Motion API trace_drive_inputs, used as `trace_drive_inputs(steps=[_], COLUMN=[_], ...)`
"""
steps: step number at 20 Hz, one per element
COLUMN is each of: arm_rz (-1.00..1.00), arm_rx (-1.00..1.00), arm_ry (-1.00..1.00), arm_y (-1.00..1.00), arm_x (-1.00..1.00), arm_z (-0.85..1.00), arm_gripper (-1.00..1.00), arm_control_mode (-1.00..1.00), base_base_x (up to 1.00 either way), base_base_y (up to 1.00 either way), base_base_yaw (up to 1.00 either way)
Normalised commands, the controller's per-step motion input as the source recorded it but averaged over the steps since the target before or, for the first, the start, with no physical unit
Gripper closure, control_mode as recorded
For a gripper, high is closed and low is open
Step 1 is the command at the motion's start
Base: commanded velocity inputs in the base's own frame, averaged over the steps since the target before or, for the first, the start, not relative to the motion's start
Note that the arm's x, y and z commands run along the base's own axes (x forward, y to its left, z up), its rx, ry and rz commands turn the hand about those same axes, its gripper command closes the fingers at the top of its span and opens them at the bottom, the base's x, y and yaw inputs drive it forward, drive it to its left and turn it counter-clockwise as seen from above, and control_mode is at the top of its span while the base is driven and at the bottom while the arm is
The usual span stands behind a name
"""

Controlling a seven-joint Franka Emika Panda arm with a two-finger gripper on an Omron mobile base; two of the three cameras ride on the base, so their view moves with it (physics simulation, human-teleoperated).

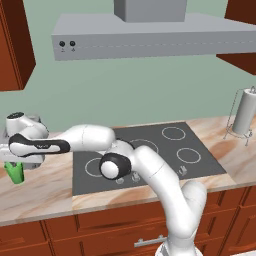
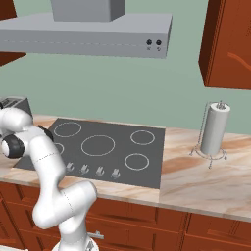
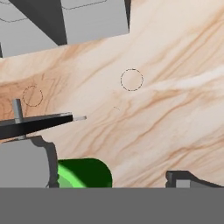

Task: Pick the cup and bowl from the counter and place them on the counter next to the sink.

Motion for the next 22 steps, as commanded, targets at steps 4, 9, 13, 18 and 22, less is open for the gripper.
trace_drive_inputs(steps=[4, 9, 13, 18, 22], arm_rz=[0.00, 0.00, 0.00, 0.04, 0.15], arm_rx=[0.00, 0.00, 0.00, 0.00, 0.00], arm_ry=[0.00, 0.00, 0.00, 0.00, 0.00], arm_y=[0.00, 0.00, 0.00, -0.04, -0.32], arm_x=[0.00, 0.00, 0.00, -0.07, -0.35], arm_z=[0.00, 0.00, 0.00, 0.34, 0.83], arm_gripper=[1.00, 1.00, 1.00, 1.00, 1.00], arm_control_mode=[-1.00, -1.00, -1.00, -1.00, -1.00], base_base_x=[0.00, 0.00, 0.00, 0.00, 0.00], base_base_y=[0.00, 0.00, 0.00, 0.00, 0.00], base_base_yaw=[0.00, 0.00, 0.00, 0.00, 0.00])
